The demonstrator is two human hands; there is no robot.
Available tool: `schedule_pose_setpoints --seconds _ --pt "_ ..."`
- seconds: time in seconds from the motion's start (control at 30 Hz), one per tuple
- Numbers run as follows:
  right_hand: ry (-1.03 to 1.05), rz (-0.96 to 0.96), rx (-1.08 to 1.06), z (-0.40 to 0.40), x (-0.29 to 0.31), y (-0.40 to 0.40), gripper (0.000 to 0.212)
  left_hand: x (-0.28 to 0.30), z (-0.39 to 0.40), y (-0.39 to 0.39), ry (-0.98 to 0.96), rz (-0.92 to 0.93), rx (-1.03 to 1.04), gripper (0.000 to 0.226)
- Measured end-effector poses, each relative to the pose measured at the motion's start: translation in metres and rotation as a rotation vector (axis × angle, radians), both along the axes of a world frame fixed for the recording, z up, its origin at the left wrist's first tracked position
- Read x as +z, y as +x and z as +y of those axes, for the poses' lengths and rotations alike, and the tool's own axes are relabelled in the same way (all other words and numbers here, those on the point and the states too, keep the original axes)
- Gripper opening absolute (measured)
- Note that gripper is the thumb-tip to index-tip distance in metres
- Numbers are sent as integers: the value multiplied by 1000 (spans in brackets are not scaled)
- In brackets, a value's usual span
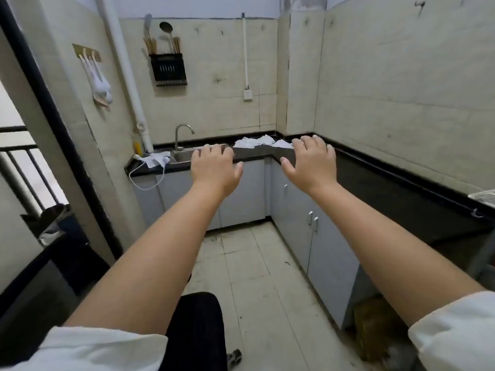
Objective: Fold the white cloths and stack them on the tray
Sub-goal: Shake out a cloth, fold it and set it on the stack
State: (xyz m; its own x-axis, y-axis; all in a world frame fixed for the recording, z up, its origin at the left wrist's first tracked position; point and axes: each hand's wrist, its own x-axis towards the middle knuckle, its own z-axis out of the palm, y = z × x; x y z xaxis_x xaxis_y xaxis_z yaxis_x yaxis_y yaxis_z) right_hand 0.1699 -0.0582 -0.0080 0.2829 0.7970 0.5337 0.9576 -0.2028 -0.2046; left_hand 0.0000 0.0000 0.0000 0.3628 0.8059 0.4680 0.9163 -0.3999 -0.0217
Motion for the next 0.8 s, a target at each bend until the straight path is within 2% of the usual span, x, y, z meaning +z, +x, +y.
schedule_pose_setpoints --seconds 0.17,0.37,0.57,0.8 --pt "-119 20 -55 49 -49 28 48 -54 55 27 -105 63 -1 47" --pt "-210 10 -49 156 -94 94 43 -102 161 95 -218 127 7 48" --pt "-203 14 -11 297 -78 174 47 -86 299 173 -219 79 36 49" --pt "-219 69 38 458 -85 220 45 -96 450 214 -226 87 75 50"
